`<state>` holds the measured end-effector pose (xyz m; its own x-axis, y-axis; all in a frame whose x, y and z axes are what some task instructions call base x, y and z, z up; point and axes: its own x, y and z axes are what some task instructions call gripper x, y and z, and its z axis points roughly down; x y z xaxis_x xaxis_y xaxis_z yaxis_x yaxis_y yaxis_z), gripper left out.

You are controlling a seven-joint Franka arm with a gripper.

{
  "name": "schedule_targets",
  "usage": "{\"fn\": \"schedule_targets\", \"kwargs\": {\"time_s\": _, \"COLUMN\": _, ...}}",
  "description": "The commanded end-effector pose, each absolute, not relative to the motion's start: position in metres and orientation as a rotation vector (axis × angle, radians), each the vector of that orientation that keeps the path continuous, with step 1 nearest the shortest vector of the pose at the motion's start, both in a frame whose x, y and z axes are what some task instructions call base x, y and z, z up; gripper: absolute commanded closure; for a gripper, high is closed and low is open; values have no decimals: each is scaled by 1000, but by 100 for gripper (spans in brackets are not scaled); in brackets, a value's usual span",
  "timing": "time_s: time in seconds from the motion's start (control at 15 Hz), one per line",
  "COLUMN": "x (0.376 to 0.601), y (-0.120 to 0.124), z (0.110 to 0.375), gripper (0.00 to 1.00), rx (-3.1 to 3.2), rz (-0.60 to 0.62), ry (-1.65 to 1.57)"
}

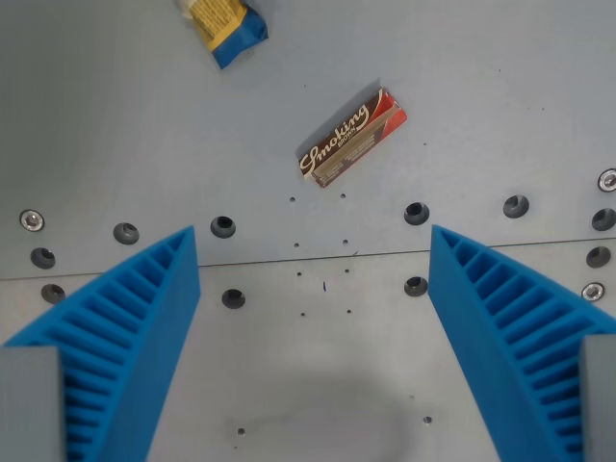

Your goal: Pick up the blue bag

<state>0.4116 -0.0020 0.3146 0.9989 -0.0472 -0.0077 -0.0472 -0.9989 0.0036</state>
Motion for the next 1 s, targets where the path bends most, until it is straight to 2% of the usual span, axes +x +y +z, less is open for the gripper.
{"fn": "schedule_targets", "kwargs": {"time_s": 0.07, "x": 411, "y": -2, "z": 317, "gripper": 0, "rx": 3137, "rz": -4, "ry": -73}}
{"fn": "schedule_targets", "kwargs": {"time_s": 0.47, "x": 414, "y": -2, "z": 312, "gripper": 0, "rx": 3139, "rz": 10, "ry": 3}}
{"fn": "schedule_targets", "kwargs": {"time_s": 1.0, "x": 434, "y": 3, "z": 276, "gripper": 0, "rx": 3119, "rz": 101, "ry": 340}}
